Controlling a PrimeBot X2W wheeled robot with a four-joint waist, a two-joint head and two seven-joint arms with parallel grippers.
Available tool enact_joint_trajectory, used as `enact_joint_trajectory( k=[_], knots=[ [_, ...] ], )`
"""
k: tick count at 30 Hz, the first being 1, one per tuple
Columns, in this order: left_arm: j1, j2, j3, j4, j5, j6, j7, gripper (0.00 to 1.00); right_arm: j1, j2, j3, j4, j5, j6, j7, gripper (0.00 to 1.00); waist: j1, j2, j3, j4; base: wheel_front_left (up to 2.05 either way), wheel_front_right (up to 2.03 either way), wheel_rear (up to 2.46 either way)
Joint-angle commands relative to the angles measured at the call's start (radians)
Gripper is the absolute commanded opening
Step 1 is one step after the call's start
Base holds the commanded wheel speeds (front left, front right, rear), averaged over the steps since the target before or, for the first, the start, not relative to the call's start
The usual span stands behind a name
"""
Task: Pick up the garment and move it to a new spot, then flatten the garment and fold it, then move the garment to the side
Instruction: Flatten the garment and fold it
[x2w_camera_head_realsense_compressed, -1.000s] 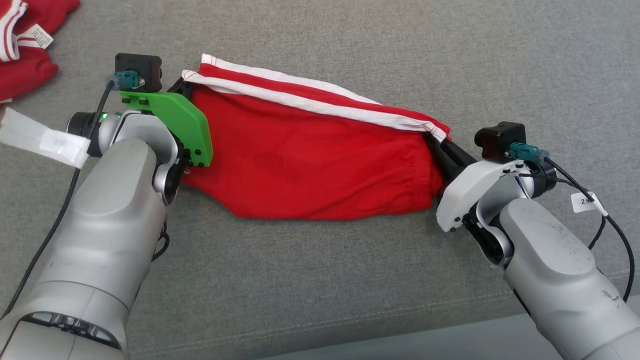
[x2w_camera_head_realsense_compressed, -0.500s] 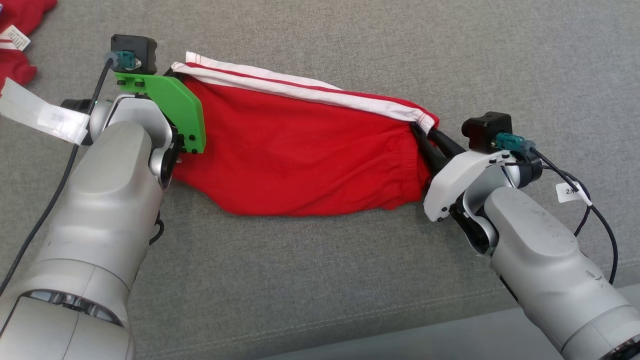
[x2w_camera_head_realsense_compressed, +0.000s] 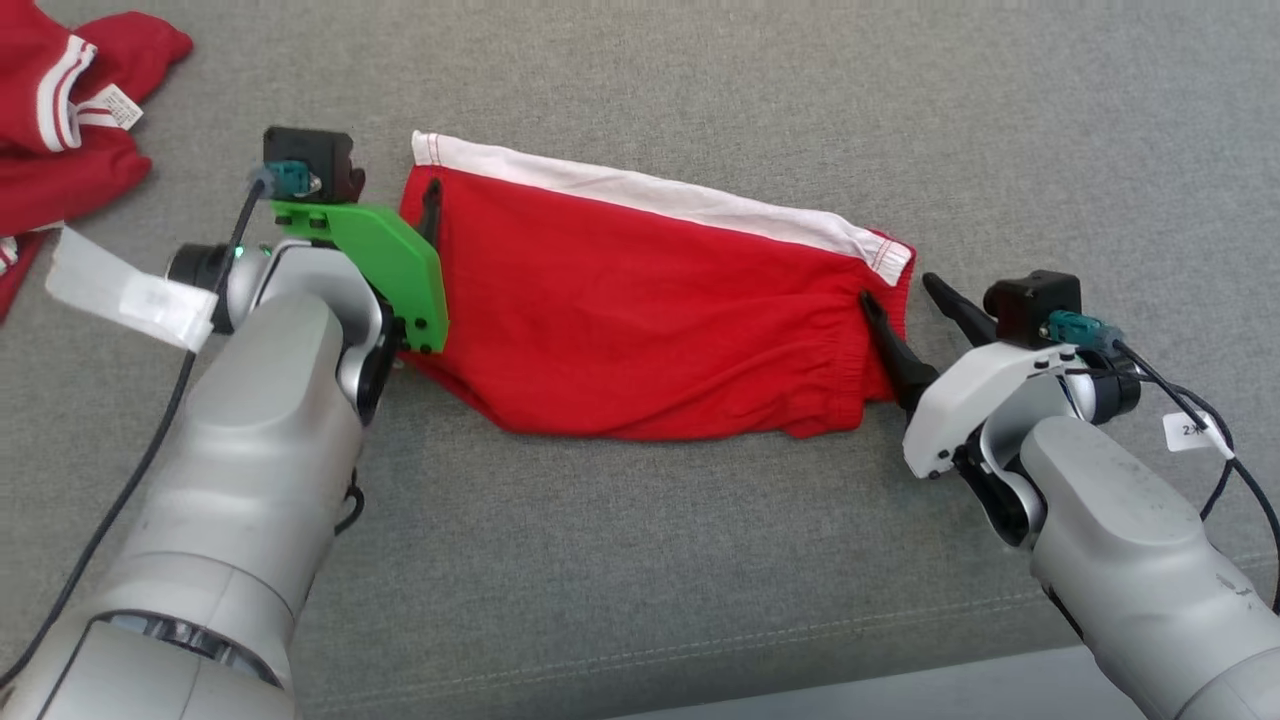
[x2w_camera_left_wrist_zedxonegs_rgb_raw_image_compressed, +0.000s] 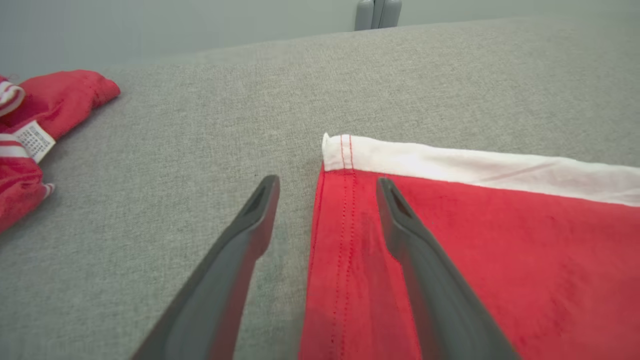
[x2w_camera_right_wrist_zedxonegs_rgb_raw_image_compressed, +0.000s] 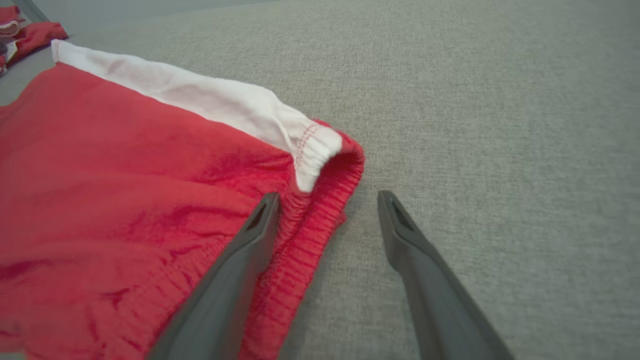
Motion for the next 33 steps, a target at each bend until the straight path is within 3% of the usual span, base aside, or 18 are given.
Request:
enact_joint_trajectory(
  k=[1, 8, 20, 21, 22, 25, 33],
  knots=[
    [0.024, -0.004, 0.005, 0.002, -0.011, -0.007, -0.003, 1.00, 0.022, -0.013, -0.002, -0.002, 0.005, -0.002, -0.006, 1.00, -0.0001, 0.0000, -0.028, 0.020, 0.00, 0.00, 0.00],
    [0.125, -0.018, 0.039, 0.014, -0.074, -0.023, 0.001, 1.00, 0.092, -0.044, -0.056, -0.061, 0.000, -0.002, -0.018, 1.00, -0.0001, 0.0000, -0.064, 0.030, 0.00, 0.00, 0.00],
    [0.209, 0.005, 0.074, 0.045, -0.130, 0.017, 0.053, 1.00, 0.205, -0.063, -0.212, -0.282, -0.104, -0.002, 0.026, 1.00, -0.0001, 0.0000, -0.049, -0.037, 0.00, 0.00, 0.00],
    [0.215, 0.005, 0.074, 0.046, -0.133, 0.016, 0.060, 0.91, 0.218, -0.059, -0.230, -0.308, -0.116, -0.002, 0.035, 1.00, -0.0001, 0.0000, -0.049, -0.040, 0.00, 0.00, 0.00],
    [0.221, 0.007, 0.076, 0.048, -0.137, 0.017, 0.063, 0.59, 0.232, -0.054, -0.248, -0.337, -0.127, -0.002, 0.044, 1.00, -0.0001, 0.0000, -0.051, -0.042, 0.00, 0.00, 0.00],
    [0.241, 0.001, 0.076, 0.051, -0.145, 0.009, 0.067, 0.00, 0.277, -0.041, -0.300, -0.422, -0.159, -0.002, 0.075, 1.00, -0.0001, 0.0000, -0.059, -0.041, 0.00, 0.00, 0.00],
    [0.291, -0.024, 0.095, 0.020, -0.181, -0.018, 0.012, 0.00, 0.396, 0.007, -0.428, -0.596, -0.234, -0.002, 0.168, 1.00, -0.0001, 0.0000, -0.102, -0.003, 0.00, 0.00, 0.00]
  ],
)
